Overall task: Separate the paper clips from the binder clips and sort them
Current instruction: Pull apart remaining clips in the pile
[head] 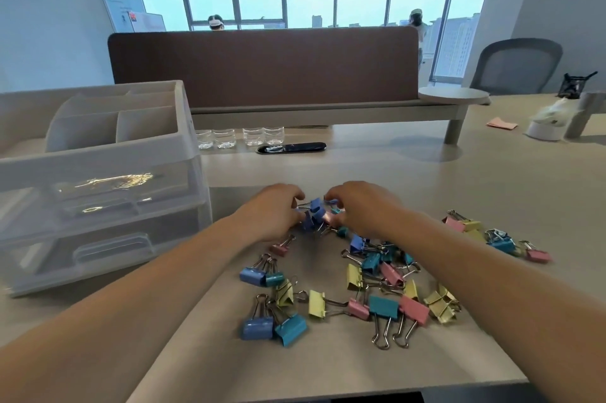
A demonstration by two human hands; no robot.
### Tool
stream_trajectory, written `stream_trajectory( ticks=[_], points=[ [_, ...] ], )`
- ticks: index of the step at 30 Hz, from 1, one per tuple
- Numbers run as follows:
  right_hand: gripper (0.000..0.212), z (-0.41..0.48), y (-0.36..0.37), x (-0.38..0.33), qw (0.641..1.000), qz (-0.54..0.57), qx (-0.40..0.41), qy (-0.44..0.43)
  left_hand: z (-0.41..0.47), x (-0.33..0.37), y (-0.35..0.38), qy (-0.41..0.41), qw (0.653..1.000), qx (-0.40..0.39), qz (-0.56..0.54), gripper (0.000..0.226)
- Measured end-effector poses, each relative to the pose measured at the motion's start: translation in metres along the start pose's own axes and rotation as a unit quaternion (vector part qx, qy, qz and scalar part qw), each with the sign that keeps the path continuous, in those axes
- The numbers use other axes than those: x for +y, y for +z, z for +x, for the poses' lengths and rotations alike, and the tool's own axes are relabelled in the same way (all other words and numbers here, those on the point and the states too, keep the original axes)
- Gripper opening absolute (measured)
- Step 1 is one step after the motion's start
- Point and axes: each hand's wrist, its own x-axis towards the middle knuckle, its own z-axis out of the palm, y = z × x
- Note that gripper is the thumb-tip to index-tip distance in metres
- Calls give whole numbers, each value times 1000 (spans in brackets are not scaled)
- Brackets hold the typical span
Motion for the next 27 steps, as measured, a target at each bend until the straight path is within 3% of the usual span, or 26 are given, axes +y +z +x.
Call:
stream_trajectory(
  ticks=[4, 8, 17, 21, 27],
  points=[
    [38, -9, -5, -6, 1000, -6, 0, -11, -16, -6, -12, 7, 1000, 5, 20, 28],
    [33, -19, -8, -19, 999, 17, -21, -34, -38, -12, -24, 11, 998, -48, 43, 28],
    [55, -48, -13, -69, 979, 102, -147, -100, -90, -20, -35, -15, 987, -148, 68, 54],
    [63, -55, -11, -78, 974, 95, -176, -106, -95, -21, -24, -16, 987, -135, 85, 54],
    [46, -54, 3, -85, 982, 82, -130, -111, -89, -26, -9, -10, 992, -83, 98, 33]
  ],
)
